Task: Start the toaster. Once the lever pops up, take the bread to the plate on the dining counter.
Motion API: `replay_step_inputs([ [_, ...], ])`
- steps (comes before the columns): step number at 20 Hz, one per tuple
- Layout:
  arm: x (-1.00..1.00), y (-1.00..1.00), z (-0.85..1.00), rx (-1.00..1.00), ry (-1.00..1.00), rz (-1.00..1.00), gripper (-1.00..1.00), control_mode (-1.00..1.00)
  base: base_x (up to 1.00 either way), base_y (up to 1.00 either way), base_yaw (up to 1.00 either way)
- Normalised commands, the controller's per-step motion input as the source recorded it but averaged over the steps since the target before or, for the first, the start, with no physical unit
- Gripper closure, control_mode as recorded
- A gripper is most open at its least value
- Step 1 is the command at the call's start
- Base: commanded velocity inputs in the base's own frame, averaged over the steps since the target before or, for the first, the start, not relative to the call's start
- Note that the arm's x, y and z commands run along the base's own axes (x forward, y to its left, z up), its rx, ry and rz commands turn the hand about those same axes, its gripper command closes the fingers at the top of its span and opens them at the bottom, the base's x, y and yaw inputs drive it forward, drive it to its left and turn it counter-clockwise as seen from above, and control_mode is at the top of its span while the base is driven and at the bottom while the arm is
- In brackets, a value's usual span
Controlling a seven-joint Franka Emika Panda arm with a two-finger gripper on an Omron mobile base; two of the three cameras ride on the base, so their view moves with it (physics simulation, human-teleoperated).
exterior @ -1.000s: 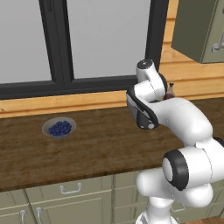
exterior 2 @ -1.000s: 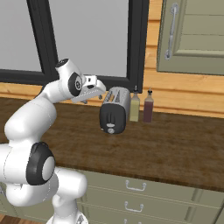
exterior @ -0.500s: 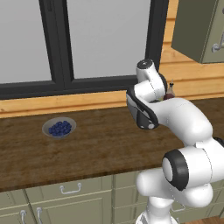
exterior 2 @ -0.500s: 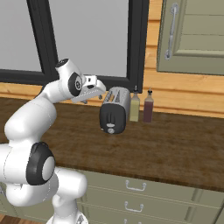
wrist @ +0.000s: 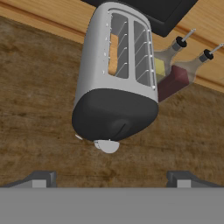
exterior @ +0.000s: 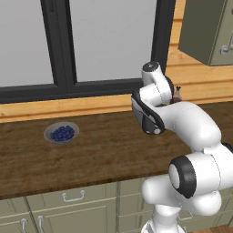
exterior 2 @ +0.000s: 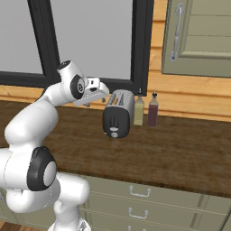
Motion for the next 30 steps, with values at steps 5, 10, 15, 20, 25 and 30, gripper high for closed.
replay_step_inputs([
  [5, 0.0, 0.0, 0.0, 0.0, 0.0, 0.0, -1.0, -1.0, 0.0, 0.0, 0.0],
  [10, 0.0, 0.0, 0.0, 0.0, 0.0, 0.0, -1.0, -1.0, 0.0, 0.0, 0.0],
  [15, 0.0, 0.0, 0.0, 0.0, 0.0, 0.0, -1.0, -1.0, 0.0, 0.0, 0.0],
  [20, 0.0, 0.0, 0.0, 0.0, 0.0, 0.0, -1.0, -1.0, 0.0, 0.0, 0.0],
  [25, 0.0, 0.0, 0.0, 0.0, 0.0, 0.0, -1.0, -1.0, 0.0, 0.0, 0.0],
  [30, 0.0, 0.0, 0.0, 0.0, 0.0, 0.0, -1.0, -1.0, 0.0, 0.0, 0.0],
])
